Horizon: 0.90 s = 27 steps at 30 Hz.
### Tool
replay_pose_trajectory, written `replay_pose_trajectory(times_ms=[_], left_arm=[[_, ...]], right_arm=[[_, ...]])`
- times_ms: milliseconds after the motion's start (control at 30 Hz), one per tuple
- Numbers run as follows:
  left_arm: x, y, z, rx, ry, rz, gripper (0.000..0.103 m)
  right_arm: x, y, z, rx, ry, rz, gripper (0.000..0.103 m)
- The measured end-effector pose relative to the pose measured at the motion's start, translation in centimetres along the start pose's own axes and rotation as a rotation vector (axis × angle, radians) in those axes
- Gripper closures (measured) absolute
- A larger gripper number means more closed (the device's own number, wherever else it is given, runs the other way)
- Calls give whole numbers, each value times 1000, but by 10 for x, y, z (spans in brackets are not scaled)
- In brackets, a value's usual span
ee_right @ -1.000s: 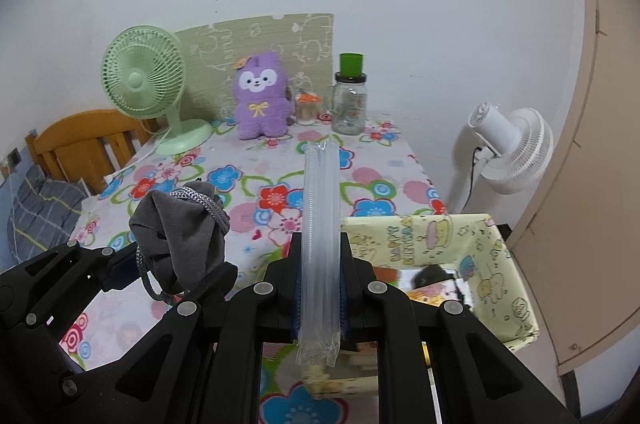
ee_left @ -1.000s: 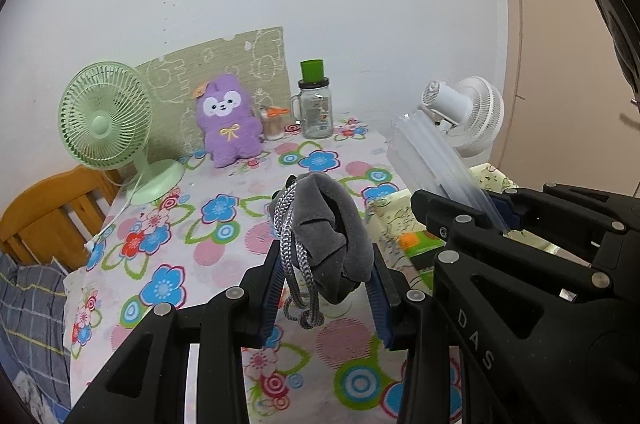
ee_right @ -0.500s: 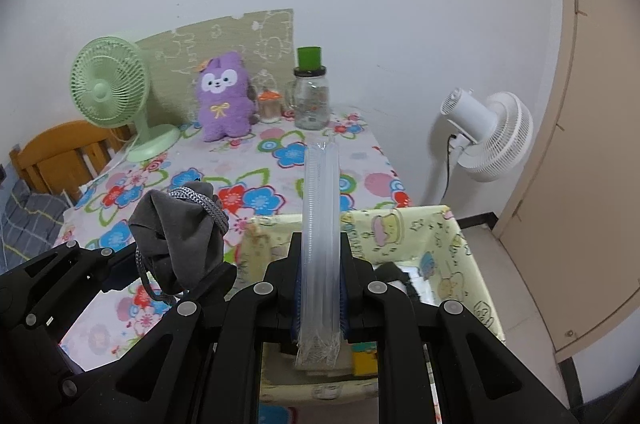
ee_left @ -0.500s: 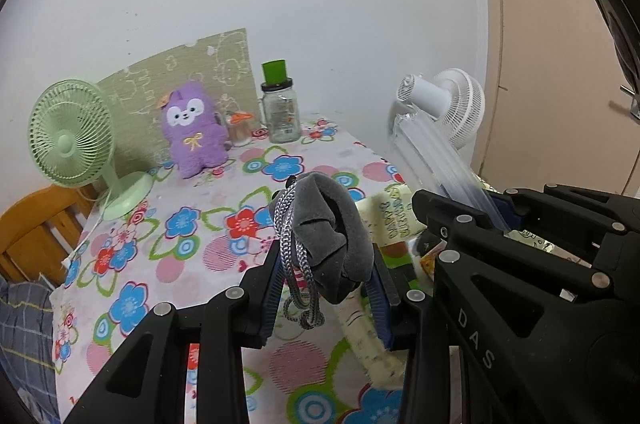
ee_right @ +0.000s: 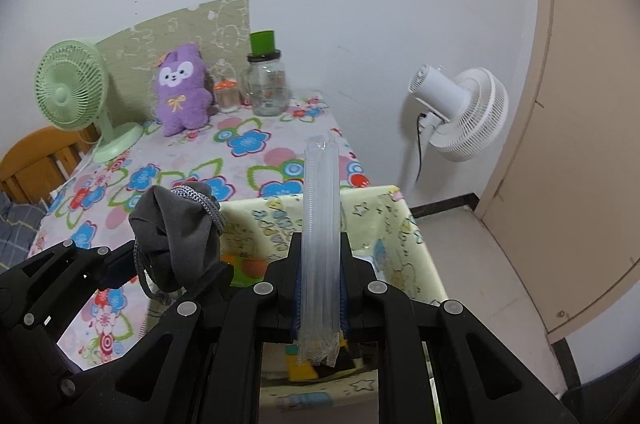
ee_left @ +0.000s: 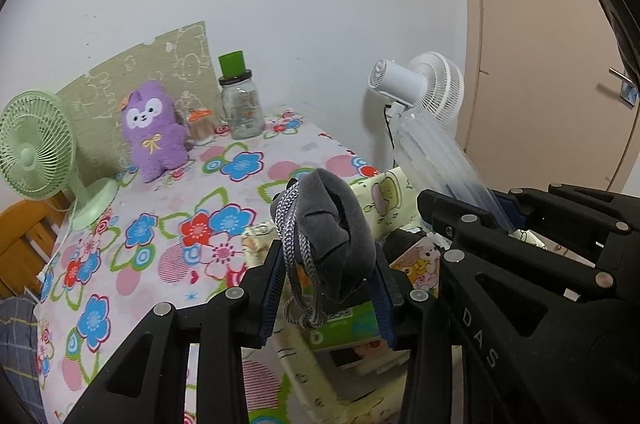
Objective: Organize soft objects
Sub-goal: 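Carry the grey cloth and straws over the yellow box and lower them, then open both tools to release the cloth and straws into the box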
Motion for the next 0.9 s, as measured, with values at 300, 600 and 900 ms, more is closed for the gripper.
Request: replay_pose_trajectory(times_ms=[300,600,900], left_arm=[[23,0,-11,-22,-40,-37,23],[23,-2,-14,-3,9,-67,6],[13,-3,-23,-2,50,-94,3]], right_arm=[[22,-7,-3,-16,-25,-41,87],[21,-7,-16,-32,-10,-43,87],[16,-1,-32,-37,10,-50,86]])
Point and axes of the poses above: each gripper's, at about its wrist camera, not at the fingertips, and z roughly against the way its jaws point, x to its right, y to its top, the point moved 3 cm from there along -z, roughly the way its jaws point, and after that the axes turned 14 degrees about y, right-handed, at the moved point
